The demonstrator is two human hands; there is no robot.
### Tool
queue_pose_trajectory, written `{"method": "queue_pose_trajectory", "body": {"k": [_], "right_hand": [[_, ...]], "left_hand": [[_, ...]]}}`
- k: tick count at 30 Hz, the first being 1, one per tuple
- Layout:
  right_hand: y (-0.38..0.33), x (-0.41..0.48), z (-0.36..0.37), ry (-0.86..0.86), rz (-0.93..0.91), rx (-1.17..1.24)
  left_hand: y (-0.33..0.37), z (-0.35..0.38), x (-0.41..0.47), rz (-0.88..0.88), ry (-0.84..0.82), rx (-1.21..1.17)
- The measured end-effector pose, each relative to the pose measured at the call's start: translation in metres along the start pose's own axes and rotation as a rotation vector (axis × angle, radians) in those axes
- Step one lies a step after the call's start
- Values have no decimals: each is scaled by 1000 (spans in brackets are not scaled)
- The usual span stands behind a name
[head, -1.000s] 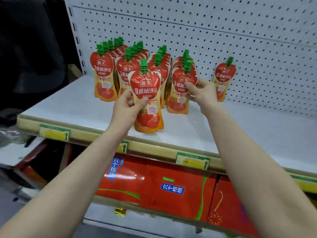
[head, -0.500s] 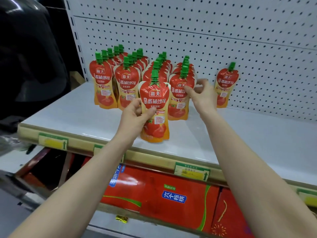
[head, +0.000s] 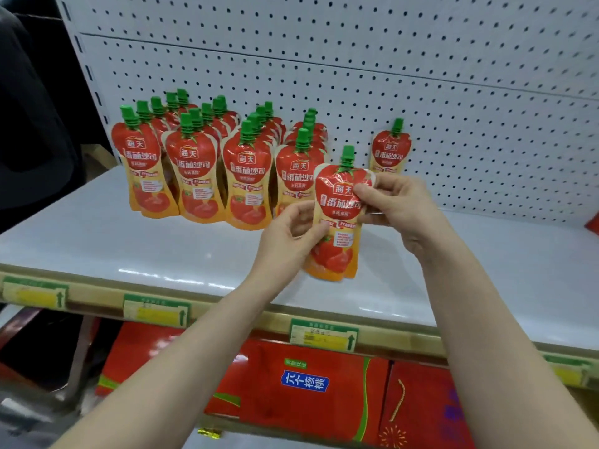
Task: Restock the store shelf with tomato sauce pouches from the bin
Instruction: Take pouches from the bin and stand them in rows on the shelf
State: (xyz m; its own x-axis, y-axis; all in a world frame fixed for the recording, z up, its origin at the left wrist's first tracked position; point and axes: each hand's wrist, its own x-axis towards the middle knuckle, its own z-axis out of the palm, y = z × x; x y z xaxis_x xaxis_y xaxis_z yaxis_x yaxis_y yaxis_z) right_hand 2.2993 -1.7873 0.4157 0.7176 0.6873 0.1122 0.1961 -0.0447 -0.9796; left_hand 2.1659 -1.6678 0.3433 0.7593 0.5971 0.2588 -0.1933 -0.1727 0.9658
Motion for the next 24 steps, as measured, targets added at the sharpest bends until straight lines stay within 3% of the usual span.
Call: {"method": "queue_pose_trajectory", "body": {"k": [3, 6, 12, 20, 24], "right_hand": [[6, 17, -29, 103, -21, 4], [14, 44, -45, 160, -25, -20], [40, 111, -45, 244, -71, -72], [47, 173, -33, 188, -196, -192], [51, 184, -29, 241, -224, -239]], "left_hand": [[-10, 23, 8, 60, 45, 224], [-21, 47, 26, 102, -35, 369], [-43, 80, 82, 10, -98, 547], [-77, 92, 136, -65, 28, 588], [-89, 95, 147, -120, 65, 611]]}}
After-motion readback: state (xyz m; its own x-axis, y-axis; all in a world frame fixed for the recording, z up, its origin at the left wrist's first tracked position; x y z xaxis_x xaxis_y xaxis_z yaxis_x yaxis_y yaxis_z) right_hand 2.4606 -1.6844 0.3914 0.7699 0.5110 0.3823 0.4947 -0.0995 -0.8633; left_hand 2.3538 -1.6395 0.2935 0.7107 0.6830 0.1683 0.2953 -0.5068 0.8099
